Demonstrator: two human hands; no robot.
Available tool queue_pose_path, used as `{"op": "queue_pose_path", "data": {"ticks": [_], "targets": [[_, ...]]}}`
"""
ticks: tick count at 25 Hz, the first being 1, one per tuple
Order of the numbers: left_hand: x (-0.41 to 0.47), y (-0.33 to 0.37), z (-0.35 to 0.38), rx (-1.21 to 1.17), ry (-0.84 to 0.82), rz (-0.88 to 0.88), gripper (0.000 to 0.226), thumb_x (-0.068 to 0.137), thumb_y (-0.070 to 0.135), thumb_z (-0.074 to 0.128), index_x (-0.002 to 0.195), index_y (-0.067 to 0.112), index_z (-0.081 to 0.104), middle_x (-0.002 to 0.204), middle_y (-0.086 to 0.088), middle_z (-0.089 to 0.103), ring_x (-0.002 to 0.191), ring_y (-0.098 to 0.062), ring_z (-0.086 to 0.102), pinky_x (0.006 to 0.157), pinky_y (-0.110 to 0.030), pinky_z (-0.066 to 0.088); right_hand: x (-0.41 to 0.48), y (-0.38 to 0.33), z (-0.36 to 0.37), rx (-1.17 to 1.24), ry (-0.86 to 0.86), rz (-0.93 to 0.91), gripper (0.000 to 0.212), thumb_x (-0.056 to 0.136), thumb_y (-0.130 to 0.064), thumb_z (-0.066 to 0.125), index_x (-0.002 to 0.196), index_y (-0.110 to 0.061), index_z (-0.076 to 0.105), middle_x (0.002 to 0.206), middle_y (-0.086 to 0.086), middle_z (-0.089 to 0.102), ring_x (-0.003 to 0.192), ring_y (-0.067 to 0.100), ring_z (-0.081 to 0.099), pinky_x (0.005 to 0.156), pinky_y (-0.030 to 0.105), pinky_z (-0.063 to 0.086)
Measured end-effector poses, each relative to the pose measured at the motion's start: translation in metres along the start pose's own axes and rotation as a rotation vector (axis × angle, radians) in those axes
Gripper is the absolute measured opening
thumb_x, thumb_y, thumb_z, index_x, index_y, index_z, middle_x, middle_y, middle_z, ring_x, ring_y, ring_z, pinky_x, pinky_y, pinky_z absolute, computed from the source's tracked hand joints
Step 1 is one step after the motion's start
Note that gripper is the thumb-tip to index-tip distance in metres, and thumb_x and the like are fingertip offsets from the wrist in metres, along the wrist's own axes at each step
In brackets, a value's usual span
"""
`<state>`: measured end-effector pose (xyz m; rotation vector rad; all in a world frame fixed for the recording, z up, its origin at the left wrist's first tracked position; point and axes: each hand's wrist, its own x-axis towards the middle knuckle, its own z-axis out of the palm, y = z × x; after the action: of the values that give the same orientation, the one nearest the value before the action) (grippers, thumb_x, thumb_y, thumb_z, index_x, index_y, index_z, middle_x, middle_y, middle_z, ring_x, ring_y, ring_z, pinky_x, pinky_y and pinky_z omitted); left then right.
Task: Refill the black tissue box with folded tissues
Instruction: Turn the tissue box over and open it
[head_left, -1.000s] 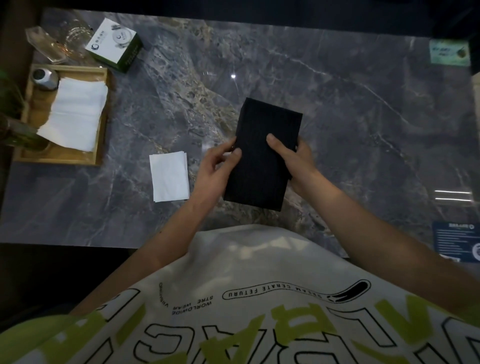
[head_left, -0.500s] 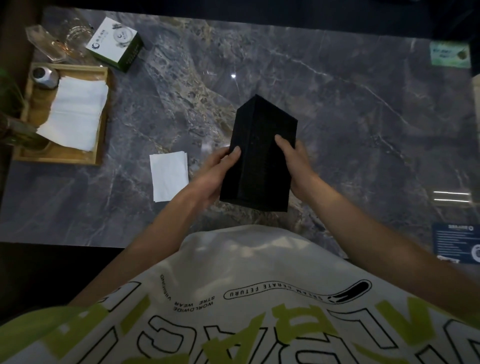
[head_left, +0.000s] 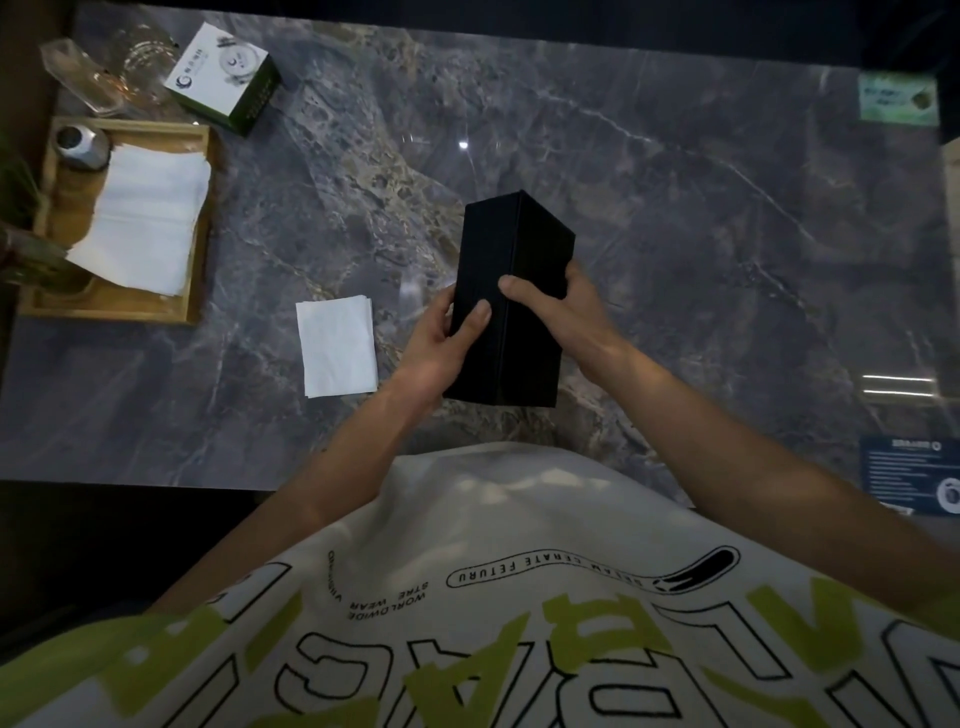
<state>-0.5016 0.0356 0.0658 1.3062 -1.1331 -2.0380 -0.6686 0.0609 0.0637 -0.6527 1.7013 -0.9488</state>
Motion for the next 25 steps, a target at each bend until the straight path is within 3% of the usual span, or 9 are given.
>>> {"op": "queue_pose_path", "data": {"ticks": [4, 6, 9, 11, 13, 15, 18, 22, 25], "targets": [[0.003, 0.002, -0.012, -0.047, 0.048, -0.061, 0.039, 0.1, 0.023, 0.049, 0.137, 0.009, 0.047, 0.126, -0.021, 0.062, 0.108, -0.03, 0.063, 0.094, -0.042, 0.053, -0.003, -0.003, -0.005, 0.056, 0.023, 0.028, 0.057, 0.064, -0.065, 0.076, 0.112, -0.037, 0.062, 0.096, -0.018, 0.074, 0.088, 0.003, 0.072, 0.067, 0.022, 0.057], [0.005, 0.005, -0.019, -0.076, 0.085, -0.093, 0.038, 0.101, 0.022, 0.049, 0.137, 0.009, 0.048, 0.125, -0.021, 0.061, 0.108, -0.03, 0.06, 0.09, -0.041, 0.052, -0.005, -0.004, -0.011, 0.127, -0.044, 0.099, 0.053, 0.065, -0.069, 0.072, 0.107, -0.036, 0.066, 0.087, -0.015, 0.076, 0.079, 0.01, 0.073, 0.058, 0.026, 0.055], [0.007, 0.007, -0.024, -0.048, 0.081, -0.07, 0.034, 0.1, 0.023, 0.051, 0.134, 0.02, 0.05, 0.119, 0.0, 0.064, 0.103, -0.014, 0.066, 0.075, -0.022, 0.055, -0.008, -0.001, -0.016, 0.282, -0.093, 0.147, 0.043, 0.07, -0.064, 0.068, 0.096, -0.029, 0.073, 0.071, -0.005, 0.069, 0.059, 0.014, 0.064, 0.054, 0.028, 0.048], [0.007, 0.005, -0.026, -0.009, 0.065, -0.037, 0.033, 0.098, 0.026, 0.055, 0.131, 0.028, 0.05, 0.125, 0.007, 0.064, 0.108, -0.004, 0.065, 0.084, -0.019, 0.053, -0.011, 0.002, -0.021, 0.408, -0.078, 0.148, 0.043, 0.077, -0.059, 0.063, 0.096, -0.023, 0.075, 0.083, 0.007, 0.065, 0.07, 0.027, 0.058, 0.066, 0.034, 0.047], [0.009, -0.003, -0.031, 0.047, 0.054, -0.009, 0.041, 0.094, 0.024, 0.061, 0.134, 0.025, 0.049, 0.134, 0.001, 0.061, 0.121, -0.011, 0.059, 0.102, -0.031, 0.048, -0.012, 0.006, -0.03, 0.485, -0.051, 0.146, 0.052, 0.087, -0.055, 0.056, 0.117, -0.015, 0.068, 0.113, 0.014, 0.068, 0.098, 0.036, 0.065, 0.085, 0.04, 0.052], [0.011, -0.015, -0.034, 0.056, 0.051, -0.015, 0.048, 0.093, 0.018, 0.063, 0.138, 0.023, 0.048, 0.136, -0.002, 0.059, 0.125, -0.018, 0.056, 0.109, -0.04, 0.043, -0.015, 0.007, -0.039, 0.504, -0.001, 0.197, 0.055, 0.088, -0.054, 0.054, 0.123, -0.013, 0.066, 0.121, 0.014, 0.069, 0.11, 0.032, 0.067, 0.087, 0.04, 0.056], [0.014, -0.03, -0.03, 0.054, 0.03, -0.045, 0.044, 0.096, 0.011, 0.056, 0.137, 0.023, 0.047, 0.136, -0.003, 0.058, 0.127, -0.019, 0.055, 0.111, -0.04, 0.04, -0.014, 0.011, -0.047, 0.475, 0.08, 0.262, 0.05, 0.09, -0.051, 0.053, 0.118, -0.013, 0.069, 0.112, 0.013, 0.072, 0.101, 0.029, 0.07, 0.075, 0.035, 0.058], [0.021, -0.045, -0.028, 0.118, 0.034, -0.076, 0.04, 0.099, 0.004, 0.045, 0.139, 0.004, 0.045, 0.138, -0.016, 0.055, 0.129, -0.026, 0.051, 0.112, -0.038, 0.039, -0.012, 0.018, -0.058, 0.479, 0.121, 0.258, 0.039, 0.092, -0.048, 0.054, 0.107, -0.017, 0.072, 0.099, 0.007, 0.077, 0.09, 0.023, 0.074, 0.068, 0.031, 0.058], [0.024, -0.051, -0.025, 0.19, 0.029, -0.084, 0.043, 0.099, 0.0, 0.045, 0.142, 0.003, 0.041, 0.138, -0.013, 0.054, 0.125, -0.02, 0.052, 0.108, -0.031, 0.04, -0.01, 0.029, -0.069, 0.392, 0.169, 0.245, 0.04, 0.091, -0.046, 0.057, 0.113, -0.016, 0.071, 0.107, 0.007, 0.075, 0.096, 0.023, 0.073, 0.079, 0.037, 0.06]]}}
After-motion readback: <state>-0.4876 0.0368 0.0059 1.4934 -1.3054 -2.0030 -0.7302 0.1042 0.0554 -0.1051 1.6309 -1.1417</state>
